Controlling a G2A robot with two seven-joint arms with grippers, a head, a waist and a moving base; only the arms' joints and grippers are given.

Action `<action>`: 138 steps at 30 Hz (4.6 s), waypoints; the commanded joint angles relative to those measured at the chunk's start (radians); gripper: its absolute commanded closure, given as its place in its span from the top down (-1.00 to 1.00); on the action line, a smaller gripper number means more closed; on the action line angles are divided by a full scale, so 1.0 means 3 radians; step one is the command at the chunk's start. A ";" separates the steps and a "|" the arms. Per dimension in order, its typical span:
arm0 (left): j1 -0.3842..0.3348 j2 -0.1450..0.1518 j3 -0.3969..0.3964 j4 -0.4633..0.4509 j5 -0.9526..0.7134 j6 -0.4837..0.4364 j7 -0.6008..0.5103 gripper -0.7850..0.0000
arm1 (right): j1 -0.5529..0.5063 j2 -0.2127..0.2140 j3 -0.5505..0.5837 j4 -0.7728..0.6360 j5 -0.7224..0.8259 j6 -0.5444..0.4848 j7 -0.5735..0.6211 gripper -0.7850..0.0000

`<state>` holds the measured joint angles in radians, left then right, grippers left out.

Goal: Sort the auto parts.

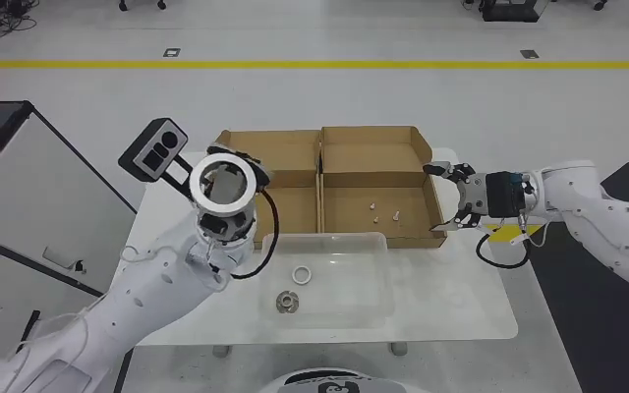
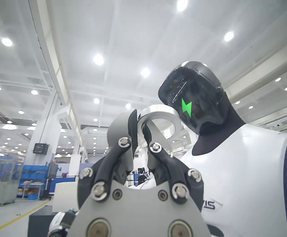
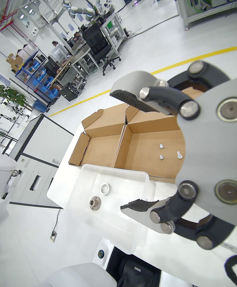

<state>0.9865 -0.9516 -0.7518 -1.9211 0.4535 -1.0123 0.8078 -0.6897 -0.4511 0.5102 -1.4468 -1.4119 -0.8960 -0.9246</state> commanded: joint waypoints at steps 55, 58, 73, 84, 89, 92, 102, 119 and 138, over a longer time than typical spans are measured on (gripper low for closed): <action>0.0111 0.0060 -0.0093 0.0110 -0.0554 0.0566 -0.0841 -1.00 | 0.0000 0.0000 0.0000 0.0000 0.0000 0.0000 0.0000 1.00; 0.0186 0.0049 -0.0115 0.0195 -0.0678 0.0701 -0.1034 -1.00 | 0.0000 0.0000 0.0000 0.0000 0.0000 0.0000 0.0000 1.00; -0.0120 -0.0101 -0.0371 0.0509 -0.0881 0.2000 -0.1772 -1.00 | 0.0000 0.0000 0.0000 0.0000 0.0000 0.0000 0.0000 1.00; -0.0436 -0.0252 -0.0202 0.0895 -0.0173 0.2925 -0.2362 -1.00 | 0.0000 0.0000 0.0000 0.0000 0.0000 0.0000 0.0000 1.00; -0.0436 -0.0295 -0.0104 0.0964 0.0195 0.3173 -0.2642 -1.00 | 0.0000 0.0000 0.0000 0.0000 0.0000 0.0000 0.0000 1.00; -0.0469 -0.0312 -0.0072 0.1027 0.0465 0.3305 -0.2849 -1.00 | 0.0000 0.0000 0.0000 0.0000 0.0000 0.0000 0.0000 1.00; -0.0739 -0.0433 0.0061 0.1380 0.0867 0.3363 -0.3425 -1.00 | 0.0000 0.0000 0.0000 0.0000 0.0000 0.0000 0.0000 1.00; -0.1148 -0.0561 0.0378 0.2041 0.1822 0.2744 -0.4847 -1.00 | 0.0000 0.0000 0.0000 0.0000 0.0000 0.0000 0.0000 1.00; -0.1370 -0.0773 0.0652 0.2500 0.1691 0.2055 -0.6010 -1.00 | 0.0000 0.0000 0.0000 0.0000 0.0000 0.0000 0.0000 1.00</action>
<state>0.5829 -1.1768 -0.5632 -1.1900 0.9655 -0.3877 -0.9853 -0.6897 -0.4511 0.5102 -1.4468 -1.4119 -0.8960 -0.9246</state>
